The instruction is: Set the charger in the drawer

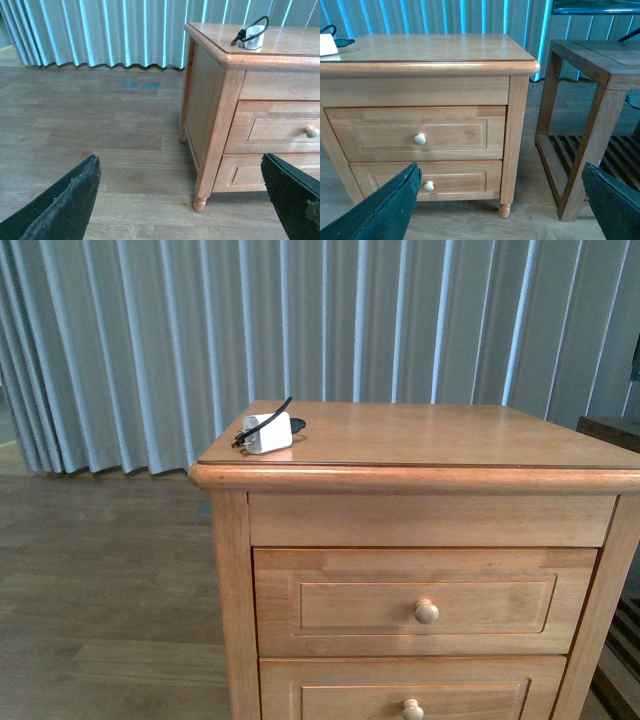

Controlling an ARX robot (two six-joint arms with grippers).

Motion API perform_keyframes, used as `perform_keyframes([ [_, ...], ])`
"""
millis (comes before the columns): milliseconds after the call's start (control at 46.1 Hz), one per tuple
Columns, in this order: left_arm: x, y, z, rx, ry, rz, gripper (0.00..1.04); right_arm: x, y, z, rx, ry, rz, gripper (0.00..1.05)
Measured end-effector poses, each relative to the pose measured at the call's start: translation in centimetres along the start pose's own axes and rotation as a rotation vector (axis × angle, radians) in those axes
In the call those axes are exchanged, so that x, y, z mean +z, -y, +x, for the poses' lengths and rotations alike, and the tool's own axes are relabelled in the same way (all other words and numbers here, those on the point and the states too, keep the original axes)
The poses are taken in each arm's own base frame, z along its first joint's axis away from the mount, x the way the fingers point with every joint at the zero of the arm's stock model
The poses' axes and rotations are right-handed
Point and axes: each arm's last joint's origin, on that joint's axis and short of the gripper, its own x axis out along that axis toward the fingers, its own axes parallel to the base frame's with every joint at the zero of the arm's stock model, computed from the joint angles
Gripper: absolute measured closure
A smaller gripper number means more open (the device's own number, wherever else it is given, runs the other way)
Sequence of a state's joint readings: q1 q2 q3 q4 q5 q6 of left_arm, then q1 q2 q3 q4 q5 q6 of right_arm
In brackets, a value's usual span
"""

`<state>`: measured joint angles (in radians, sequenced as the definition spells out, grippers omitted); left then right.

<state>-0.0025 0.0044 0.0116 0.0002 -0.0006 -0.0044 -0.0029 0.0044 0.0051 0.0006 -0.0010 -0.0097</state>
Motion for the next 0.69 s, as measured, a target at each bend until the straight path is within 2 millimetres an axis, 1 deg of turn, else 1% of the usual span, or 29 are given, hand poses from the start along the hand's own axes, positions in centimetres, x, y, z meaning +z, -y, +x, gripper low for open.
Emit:
perform_keyframes([
  [694, 0.00, 0.00, 0.00, 0.000, 0.000, 0.000, 0.06, 0.00, 0.00, 0.00, 0.000, 0.000, 0.000, 0.08],
])
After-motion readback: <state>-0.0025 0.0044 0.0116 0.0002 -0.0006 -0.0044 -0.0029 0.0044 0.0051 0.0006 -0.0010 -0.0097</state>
